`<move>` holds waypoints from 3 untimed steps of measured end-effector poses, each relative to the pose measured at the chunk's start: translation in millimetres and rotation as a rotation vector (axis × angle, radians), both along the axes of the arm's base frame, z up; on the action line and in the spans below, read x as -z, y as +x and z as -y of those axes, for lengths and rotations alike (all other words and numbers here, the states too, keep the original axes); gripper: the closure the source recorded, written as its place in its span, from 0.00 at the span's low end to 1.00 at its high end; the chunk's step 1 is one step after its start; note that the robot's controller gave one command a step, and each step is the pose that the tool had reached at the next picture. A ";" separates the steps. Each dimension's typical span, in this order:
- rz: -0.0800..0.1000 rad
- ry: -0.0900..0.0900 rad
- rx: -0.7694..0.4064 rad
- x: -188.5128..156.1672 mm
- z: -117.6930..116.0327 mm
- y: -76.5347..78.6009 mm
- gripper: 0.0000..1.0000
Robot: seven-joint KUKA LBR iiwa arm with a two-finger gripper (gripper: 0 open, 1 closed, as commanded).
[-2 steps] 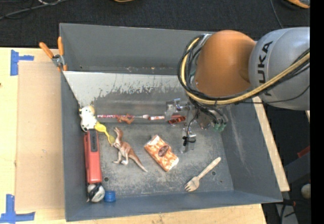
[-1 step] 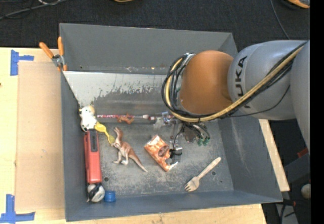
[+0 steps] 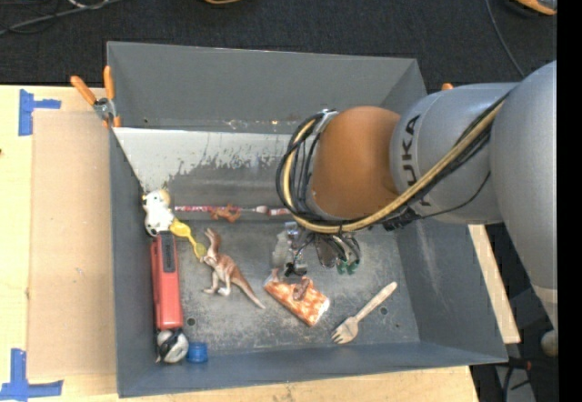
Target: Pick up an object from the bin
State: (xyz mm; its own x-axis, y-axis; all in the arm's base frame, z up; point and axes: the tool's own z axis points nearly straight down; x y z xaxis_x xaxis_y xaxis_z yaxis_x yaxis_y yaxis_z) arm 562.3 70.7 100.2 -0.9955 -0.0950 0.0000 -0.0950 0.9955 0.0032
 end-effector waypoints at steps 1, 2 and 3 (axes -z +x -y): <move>0.000 0.000 0.002 0.0 0.3 0.0 0.00; 0.000 0.000 0.003 0.1 0.6 0.0 1.00; 0.000 0.000 0.004 0.1 0.6 0.0 1.00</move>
Offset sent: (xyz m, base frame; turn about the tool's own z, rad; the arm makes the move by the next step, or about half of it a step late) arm 0.0000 0.0000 0.0000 0.0000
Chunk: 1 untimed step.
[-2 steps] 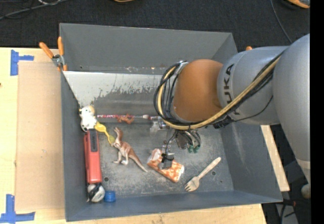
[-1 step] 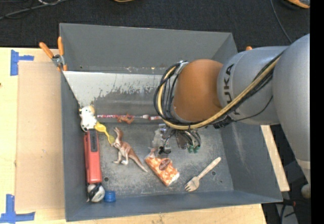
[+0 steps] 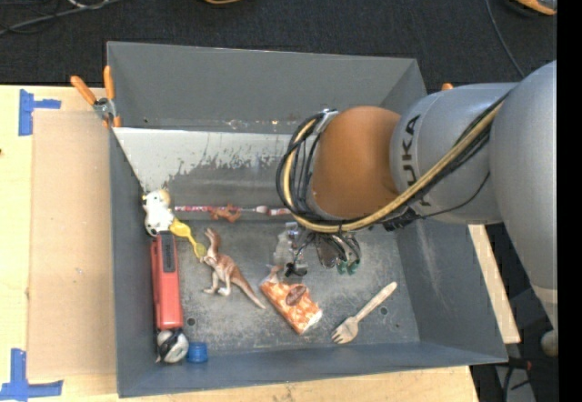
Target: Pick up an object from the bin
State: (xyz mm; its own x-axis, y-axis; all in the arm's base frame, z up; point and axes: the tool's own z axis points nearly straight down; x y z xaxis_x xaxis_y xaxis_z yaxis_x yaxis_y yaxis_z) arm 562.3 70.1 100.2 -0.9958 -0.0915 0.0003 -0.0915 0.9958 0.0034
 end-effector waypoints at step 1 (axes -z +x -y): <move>-0.011 -0.002 -0.020 -21.6 -4.7 -10.2 1.00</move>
Offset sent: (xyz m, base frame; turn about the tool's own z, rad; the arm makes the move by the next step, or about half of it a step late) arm -0.0367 0.0284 0.0517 0.0024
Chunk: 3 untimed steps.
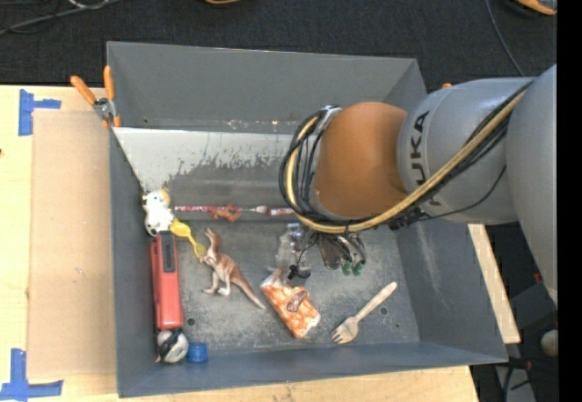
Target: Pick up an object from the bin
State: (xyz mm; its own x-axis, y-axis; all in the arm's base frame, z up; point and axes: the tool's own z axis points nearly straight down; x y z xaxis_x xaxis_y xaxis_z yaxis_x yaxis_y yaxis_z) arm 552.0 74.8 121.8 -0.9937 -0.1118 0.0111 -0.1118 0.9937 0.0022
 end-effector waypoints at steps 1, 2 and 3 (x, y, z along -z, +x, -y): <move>0.003 0.001 0.023 -29.1 -23.5 -26.5 1.00; 0.018 0.003 -0.153 33.1 21.9 -53.4 1.00; 0.010 0.005 -0.070 5.2 3.2 -45.7 1.00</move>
Offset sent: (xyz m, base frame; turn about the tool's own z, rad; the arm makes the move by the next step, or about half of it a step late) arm -0.0650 -0.0378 -0.0518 -0.1706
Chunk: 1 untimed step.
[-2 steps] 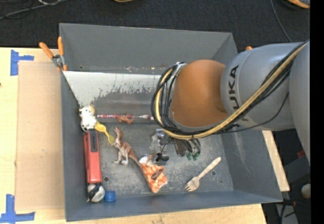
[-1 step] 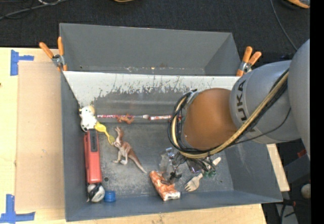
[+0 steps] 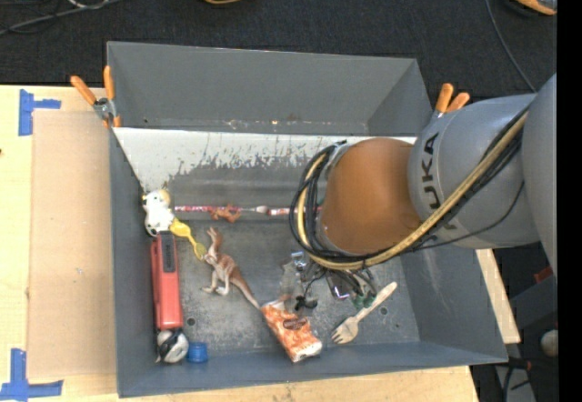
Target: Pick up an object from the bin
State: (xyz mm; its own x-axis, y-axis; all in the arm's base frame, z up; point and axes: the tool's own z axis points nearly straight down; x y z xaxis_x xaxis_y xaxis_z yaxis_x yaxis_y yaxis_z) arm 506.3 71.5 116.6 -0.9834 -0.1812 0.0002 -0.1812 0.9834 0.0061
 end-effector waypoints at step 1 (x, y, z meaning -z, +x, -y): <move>0.002 -0.001 -0.070 5.6 13.6 -12.0 1.00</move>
Offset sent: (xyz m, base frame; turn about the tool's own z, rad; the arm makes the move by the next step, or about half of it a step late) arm -0.0048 -0.0007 0.1195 -0.0275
